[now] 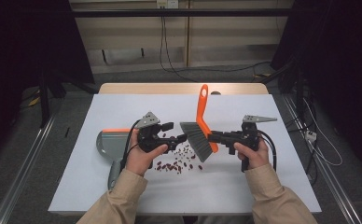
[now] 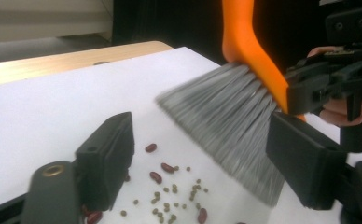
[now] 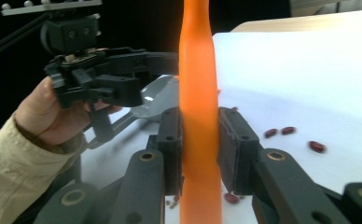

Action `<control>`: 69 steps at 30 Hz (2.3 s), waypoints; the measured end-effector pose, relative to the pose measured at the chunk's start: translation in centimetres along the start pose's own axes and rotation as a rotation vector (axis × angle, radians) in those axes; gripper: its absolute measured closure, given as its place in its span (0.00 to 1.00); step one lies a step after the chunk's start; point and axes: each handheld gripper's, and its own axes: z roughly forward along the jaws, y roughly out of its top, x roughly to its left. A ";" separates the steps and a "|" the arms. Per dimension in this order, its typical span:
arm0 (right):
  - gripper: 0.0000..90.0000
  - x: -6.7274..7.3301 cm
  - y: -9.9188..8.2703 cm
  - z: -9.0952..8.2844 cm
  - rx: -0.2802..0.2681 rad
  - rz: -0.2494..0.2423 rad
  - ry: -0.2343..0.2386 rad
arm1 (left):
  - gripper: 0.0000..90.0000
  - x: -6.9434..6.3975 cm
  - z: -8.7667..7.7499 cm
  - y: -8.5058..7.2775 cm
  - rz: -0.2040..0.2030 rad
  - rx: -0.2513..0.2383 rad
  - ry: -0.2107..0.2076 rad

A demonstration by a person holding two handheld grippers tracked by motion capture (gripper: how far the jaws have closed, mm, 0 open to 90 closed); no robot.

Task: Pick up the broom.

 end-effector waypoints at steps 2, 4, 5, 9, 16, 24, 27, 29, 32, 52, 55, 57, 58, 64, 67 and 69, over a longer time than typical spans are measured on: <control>0.80 -0.2 0.4 -0.7 -0.001 -0.013 -0.038 | 0.23 0.0 -0.2 0.1 0.004 0.000 0.013; 0.80 -0.2 0.8 -1.5 0.011 -0.029 -0.089 | 0.20 0.1 -0.4 0.1 0.013 -0.001 0.025; 0.80 -0.3 1.0 -1.9 0.022 -0.039 -0.114 | 0.19 0.1 -0.5 0.1 0.015 -0.001 0.029; 0.80 -0.7 1.6 -3.2 0.060 -0.066 -0.203 | 0.18 0.2 -1.0 0.3 0.035 -0.001 0.052; 0.80 -1.4 2.0 -4.4 0.110 -0.077 -0.332 | 0.13 0.4 -2.1 0.5 0.055 0.008 0.066; 0.80 -1.8 2.2 -3.4 0.206 -0.139 -0.487 | 0.13 1.2 -3.8 0.4 0.049 -0.005 0.090; 0.80 -2.2 2.1 -2.8 0.221 -0.145 -0.507 | 0.13 1.8 -4.6 0.1 0.039 -0.008 0.113; 0.80 -2.2 1.9 -2.1 0.255 -0.173 -0.532 | 0.13 2.3 -5.0 -0.2 0.031 -0.002 0.126; 0.80 -2.3 1.6 -0.8 0.289 -0.203 -0.550 | 0.13 2.9 -5.6 -0.7 0.027 0.003 0.140; 0.76 -2.7 0.1 1.9 0.253 -0.201 -0.589 | 0.13 4.6 -8.9 -2.9 0.034 0.003 0.199; 0.77 -2.8 0.0 2.1 0.261 -0.214 -0.596 | 0.12 4.8 -9.2 -3.2 0.031 0.004 0.203; 0.77 -2.9 0.0 2.2 0.262 -0.211 -0.586 | 0.12 4.9 -9.5 -3.4 0.033 0.007 0.206; 0.77 -2.9 0.0 2.2 0.261 -0.210 -0.584 | 0.12 5.0 -9.6 -3.5 0.029 0.005 0.207; 0.78 -2.9 -0.1 2.2 0.257 -0.232 -0.602 | 0.12 5.1 -10.0 -4.0 0.033 0.013 0.213; 0.78 -2.8 -0.2 2.3 0.258 -0.243 -0.613 | 0.12 5.2 -10.2 -4.2 0.033 0.016 0.217; 0.79 -2.7 -0.2 2.4 0.255 -0.252 -0.626 | 0.12 5.4 -10.4 -4.4 0.033 0.015 0.217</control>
